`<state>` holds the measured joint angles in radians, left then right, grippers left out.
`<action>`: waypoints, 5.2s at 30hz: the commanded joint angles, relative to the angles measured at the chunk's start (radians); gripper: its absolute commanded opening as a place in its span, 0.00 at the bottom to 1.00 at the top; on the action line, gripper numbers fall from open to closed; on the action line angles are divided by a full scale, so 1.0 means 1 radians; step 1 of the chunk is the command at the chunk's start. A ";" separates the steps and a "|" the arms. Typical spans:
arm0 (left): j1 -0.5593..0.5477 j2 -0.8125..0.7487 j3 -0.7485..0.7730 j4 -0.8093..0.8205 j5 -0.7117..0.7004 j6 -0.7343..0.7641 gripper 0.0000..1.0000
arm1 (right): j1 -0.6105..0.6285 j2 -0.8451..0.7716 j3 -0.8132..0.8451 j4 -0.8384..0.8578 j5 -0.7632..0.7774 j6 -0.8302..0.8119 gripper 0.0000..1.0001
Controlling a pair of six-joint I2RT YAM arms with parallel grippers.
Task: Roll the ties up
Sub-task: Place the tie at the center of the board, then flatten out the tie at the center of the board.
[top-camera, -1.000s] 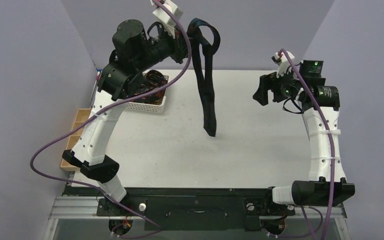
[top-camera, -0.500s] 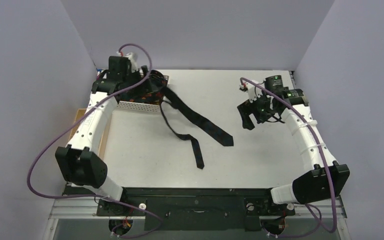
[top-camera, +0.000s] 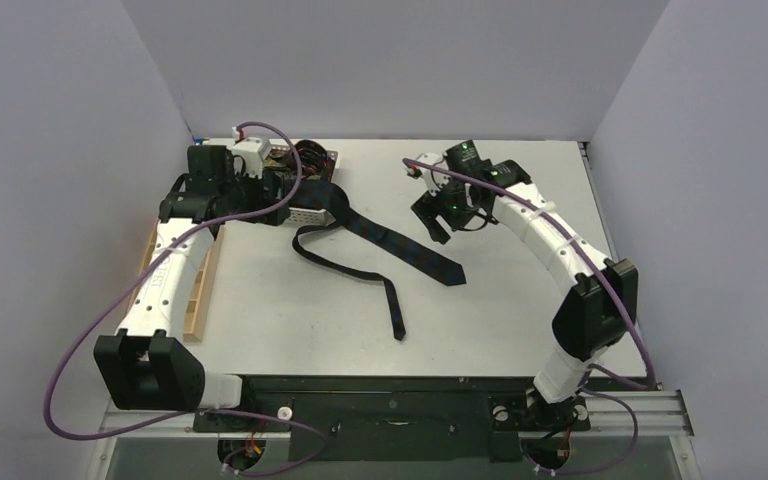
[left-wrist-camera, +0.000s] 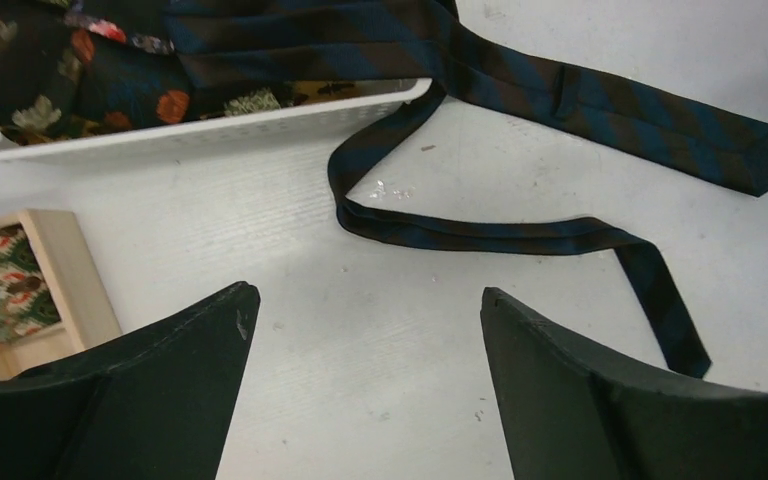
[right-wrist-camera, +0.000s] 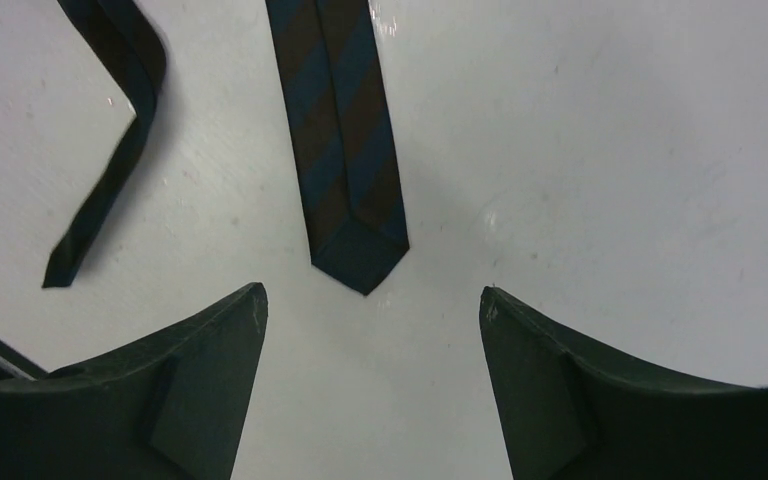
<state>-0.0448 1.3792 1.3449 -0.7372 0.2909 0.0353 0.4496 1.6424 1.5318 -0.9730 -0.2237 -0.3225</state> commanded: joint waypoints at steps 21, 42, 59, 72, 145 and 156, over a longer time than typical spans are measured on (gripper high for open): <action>0.084 0.703 0.485 0.188 -0.009 0.057 0.65 | -0.008 0.145 0.252 0.111 -0.116 0.131 0.72; -0.080 0.319 0.427 0.215 0.187 0.186 0.00 | -0.034 -0.015 0.352 0.092 -0.277 0.032 0.70; -0.437 0.054 0.466 0.270 0.210 0.298 0.00 | 0.112 -0.192 0.313 0.234 -0.385 0.007 0.67; -0.488 0.050 0.490 0.281 0.230 0.220 0.00 | 0.145 -0.238 0.162 0.416 -0.423 0.076 0.60; -0.047 -0.153 0.116 0.506 0.610 -0.179 0.97 | 0.155 -0.188 0.380 -0.530 -0.495 -0.742 0.00; -0.231 -0.174 -0.143 0.585 0.433 0.133 0.97 | 0.399 -0.309 0.158 -0.583 0.329 -1.015 0.00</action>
<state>-0.2230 1.2289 1.2434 -0.2447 0.7963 0.0380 0.8268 1.3750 1.6974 -1.5055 -0.2783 -1.1793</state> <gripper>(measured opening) 0.968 0.006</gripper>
